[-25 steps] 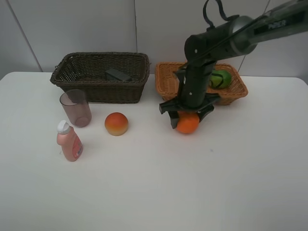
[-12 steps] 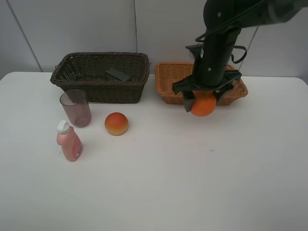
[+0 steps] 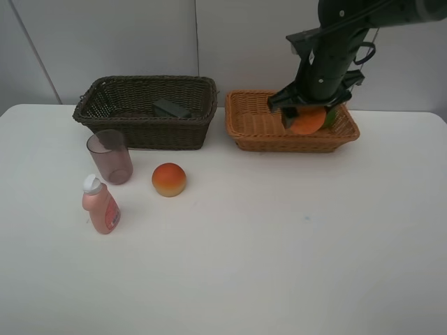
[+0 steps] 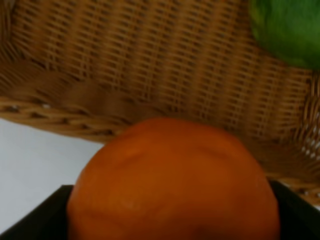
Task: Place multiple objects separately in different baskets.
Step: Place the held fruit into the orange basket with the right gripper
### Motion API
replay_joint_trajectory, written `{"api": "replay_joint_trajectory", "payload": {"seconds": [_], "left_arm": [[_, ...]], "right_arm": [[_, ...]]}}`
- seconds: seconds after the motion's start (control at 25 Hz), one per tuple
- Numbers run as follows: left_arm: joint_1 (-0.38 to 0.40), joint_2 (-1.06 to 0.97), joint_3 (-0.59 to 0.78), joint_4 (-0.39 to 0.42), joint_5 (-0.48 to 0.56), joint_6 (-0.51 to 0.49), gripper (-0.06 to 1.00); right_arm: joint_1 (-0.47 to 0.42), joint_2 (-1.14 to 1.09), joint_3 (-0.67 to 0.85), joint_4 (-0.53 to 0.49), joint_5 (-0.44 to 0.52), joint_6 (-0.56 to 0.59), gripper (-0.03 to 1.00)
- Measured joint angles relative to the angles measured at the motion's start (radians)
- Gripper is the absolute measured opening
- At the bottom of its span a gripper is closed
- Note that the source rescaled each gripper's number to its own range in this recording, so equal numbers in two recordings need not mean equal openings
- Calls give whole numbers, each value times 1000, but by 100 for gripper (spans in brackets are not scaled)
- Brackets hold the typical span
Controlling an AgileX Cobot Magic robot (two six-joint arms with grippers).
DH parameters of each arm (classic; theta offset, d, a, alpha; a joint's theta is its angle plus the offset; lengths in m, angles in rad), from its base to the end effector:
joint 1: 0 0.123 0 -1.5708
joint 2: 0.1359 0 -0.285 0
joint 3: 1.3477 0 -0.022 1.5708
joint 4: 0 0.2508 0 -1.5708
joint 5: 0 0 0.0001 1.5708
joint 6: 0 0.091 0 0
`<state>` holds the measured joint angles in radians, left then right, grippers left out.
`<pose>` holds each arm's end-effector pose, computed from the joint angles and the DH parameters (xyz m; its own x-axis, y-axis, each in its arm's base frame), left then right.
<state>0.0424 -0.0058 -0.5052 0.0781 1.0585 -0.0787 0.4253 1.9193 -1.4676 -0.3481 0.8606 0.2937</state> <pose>-0.0066 0.0059 0.2791 -0.4381 -0.0589 -0.8970 -0.1210 0.9926 -0.0061 0.3806 0.1465 0.2246 -0.8647 -0.3266 -0.3816 -0.2594 0.9410 -0.2175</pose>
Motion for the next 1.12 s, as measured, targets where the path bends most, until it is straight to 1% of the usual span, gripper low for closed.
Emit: {"api": "replay_joint_trajectory", "payload": {"seconds": [0.2, 0.64, 0.96, 1.12], "left_arm": [[0, 0, 0, 0, 0, 0, 100], [0, 0, 0, 0, 0, 0, 100], [0, 0, 0, 0, 0, 0, 100], [0, 0, 0, 0, 0, 0, 100]], "right_arm": [[-16, 0, 0, -4, -126, -2, 61], [-22, 2, 0, -16, -292, 2, 61], [-62, 61, 0, 8, -356, 11, 61], [-78, 113, 0, 12, -452, 12, 61]]}}
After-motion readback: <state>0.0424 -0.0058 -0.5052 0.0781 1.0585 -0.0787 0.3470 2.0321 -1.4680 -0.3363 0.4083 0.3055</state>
